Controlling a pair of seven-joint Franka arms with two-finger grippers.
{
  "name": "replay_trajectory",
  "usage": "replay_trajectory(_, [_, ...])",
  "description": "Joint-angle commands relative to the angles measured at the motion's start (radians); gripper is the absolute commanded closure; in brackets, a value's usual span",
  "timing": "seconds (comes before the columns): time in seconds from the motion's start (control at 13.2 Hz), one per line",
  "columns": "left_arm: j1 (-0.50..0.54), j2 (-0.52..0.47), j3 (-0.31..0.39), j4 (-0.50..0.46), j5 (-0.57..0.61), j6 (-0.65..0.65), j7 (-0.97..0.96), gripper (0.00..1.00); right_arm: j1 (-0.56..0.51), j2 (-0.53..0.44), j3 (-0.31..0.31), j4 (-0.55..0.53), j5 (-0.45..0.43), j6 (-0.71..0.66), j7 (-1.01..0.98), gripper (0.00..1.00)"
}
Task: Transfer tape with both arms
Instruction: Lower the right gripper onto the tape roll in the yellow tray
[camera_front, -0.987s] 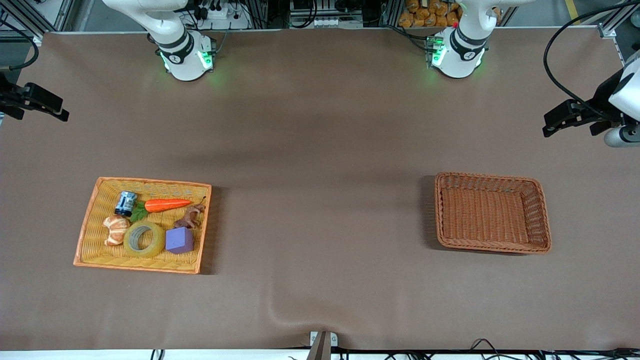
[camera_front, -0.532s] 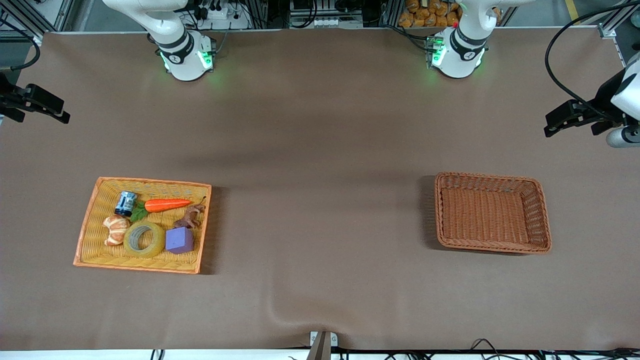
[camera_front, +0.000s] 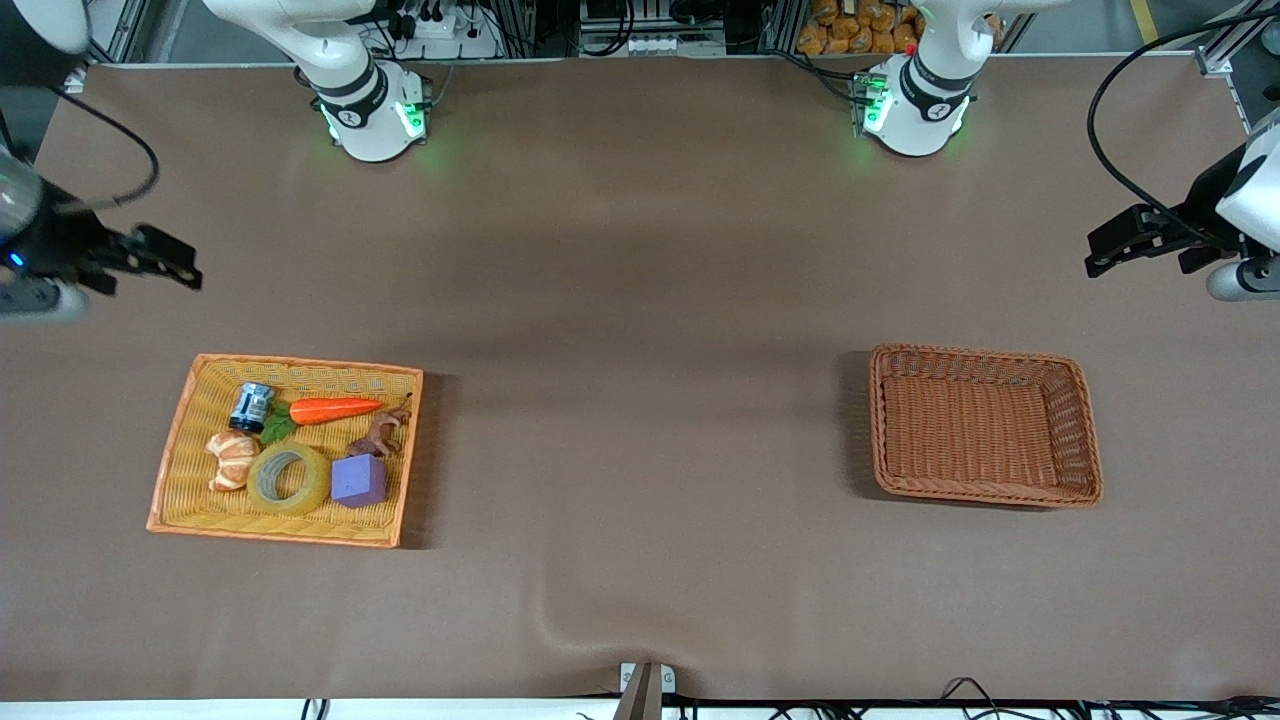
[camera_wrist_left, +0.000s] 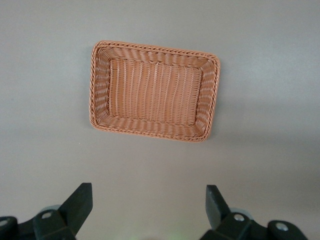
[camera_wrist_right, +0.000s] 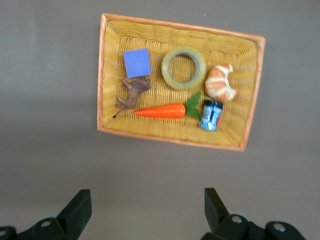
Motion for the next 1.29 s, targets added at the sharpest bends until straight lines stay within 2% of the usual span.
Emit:
replay_trajectory(0.0, [0.004,-0.004,-0.004,0.003,0.009,-0.005,0.02,0.0,0.03,0.082,-0.003,0.016,0.011,0.065,-0.075,0.0])
replay_trajectory(0.3, [-0.007,0.001,-0.004,0.003,0.01,-0.005,0.018,0.0,0.046,0.18,-0.003,-0.104,0.014,0.315,-0.113,0.0])
replay_trajectory(0.38, [-0.01,0.015,-0.006,0.005,0.009,-0.003,0.02,0.0,0.043,0.226,-0.003,-0.098,0.013,0.34,-0.212,0.0])
replay_trajectory(0.61, [-0.03,0.021,-0.012,0.005,0.012,0.008,0.017,0.0,0.015,0.368,-0.003,-0.104,0.016,0.526,-0.496,0.0])
replay_trajectory(0.68, [-0.028,0.021,-0.012,0.006,0.012,0.014,0.017,0.0,0.01,0.416,-0.003,-0.104,0.016,0.561,-0.515,0.0])
replay_trajectory(1.06, [-0.013,0.006,-0.012,0.013,0.019,0.008,0.021,0.0,-0.025,0.528,-0.003,-0.095,0.014,0.685,-0.638,0.0])
replay_trajectory(1.22, [-0.011,0.006,-0.007,0.016,0.022,0.006,0.053,0.0,-0.025,0.533,-0.005,-0.096,0.014,0.684,-0.638,0.12])
